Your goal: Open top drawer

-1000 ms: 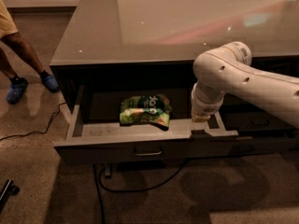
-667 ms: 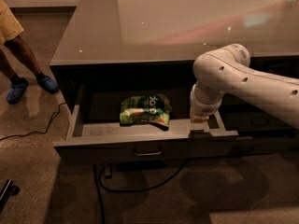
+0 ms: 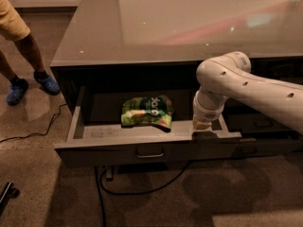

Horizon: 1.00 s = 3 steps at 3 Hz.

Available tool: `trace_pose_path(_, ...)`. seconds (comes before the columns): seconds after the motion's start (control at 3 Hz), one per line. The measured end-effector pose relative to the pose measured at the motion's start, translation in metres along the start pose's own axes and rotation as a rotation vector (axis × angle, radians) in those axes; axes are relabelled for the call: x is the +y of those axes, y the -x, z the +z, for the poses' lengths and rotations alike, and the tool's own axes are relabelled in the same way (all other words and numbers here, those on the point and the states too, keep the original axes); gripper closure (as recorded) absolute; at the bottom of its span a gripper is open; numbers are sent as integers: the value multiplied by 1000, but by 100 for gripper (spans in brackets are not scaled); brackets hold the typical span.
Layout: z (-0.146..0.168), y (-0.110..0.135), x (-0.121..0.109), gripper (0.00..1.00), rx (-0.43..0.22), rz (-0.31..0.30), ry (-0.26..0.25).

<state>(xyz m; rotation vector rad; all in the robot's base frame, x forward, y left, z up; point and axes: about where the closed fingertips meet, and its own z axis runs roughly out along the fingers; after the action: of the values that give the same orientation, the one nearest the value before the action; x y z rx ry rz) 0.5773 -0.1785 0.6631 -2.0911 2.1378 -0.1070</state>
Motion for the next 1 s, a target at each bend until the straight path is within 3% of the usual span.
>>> trace_pose_path(0.67,29,-12,23,100,-2,-6,70)
trace_pose_path(1.0,23,-14,35,100,16,-9,68)
